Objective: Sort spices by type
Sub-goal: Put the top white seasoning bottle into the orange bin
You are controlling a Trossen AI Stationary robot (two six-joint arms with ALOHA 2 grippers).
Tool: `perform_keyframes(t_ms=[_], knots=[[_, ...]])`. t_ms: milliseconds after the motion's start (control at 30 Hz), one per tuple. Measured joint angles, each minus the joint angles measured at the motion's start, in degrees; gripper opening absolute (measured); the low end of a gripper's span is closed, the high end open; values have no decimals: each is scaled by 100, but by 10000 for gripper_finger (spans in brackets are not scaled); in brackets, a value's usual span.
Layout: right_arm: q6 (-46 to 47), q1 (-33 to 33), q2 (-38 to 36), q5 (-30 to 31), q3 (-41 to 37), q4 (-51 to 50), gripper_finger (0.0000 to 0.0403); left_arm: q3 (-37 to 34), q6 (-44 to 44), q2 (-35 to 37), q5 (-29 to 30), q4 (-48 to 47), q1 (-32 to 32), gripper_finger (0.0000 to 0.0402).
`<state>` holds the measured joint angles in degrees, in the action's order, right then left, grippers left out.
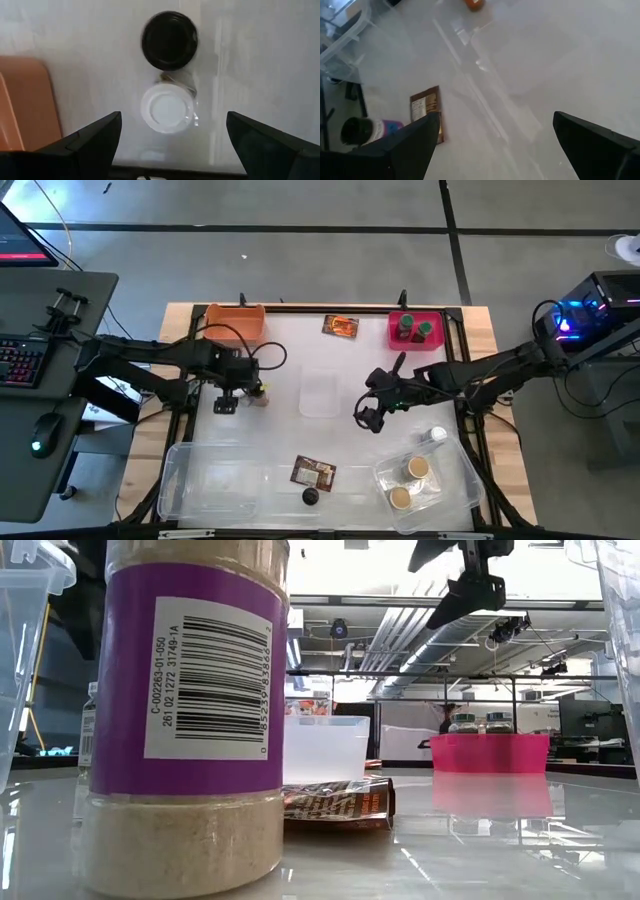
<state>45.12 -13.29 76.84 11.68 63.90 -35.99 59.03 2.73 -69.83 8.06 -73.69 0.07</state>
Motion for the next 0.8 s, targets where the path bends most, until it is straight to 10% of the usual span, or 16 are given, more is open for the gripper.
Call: perform_keyframes(t_ms=[800], knots=[[-7, 4, 2, 186, 0, 48, 385, -1330, 322, -12, -239, 1010, 350, 346]])
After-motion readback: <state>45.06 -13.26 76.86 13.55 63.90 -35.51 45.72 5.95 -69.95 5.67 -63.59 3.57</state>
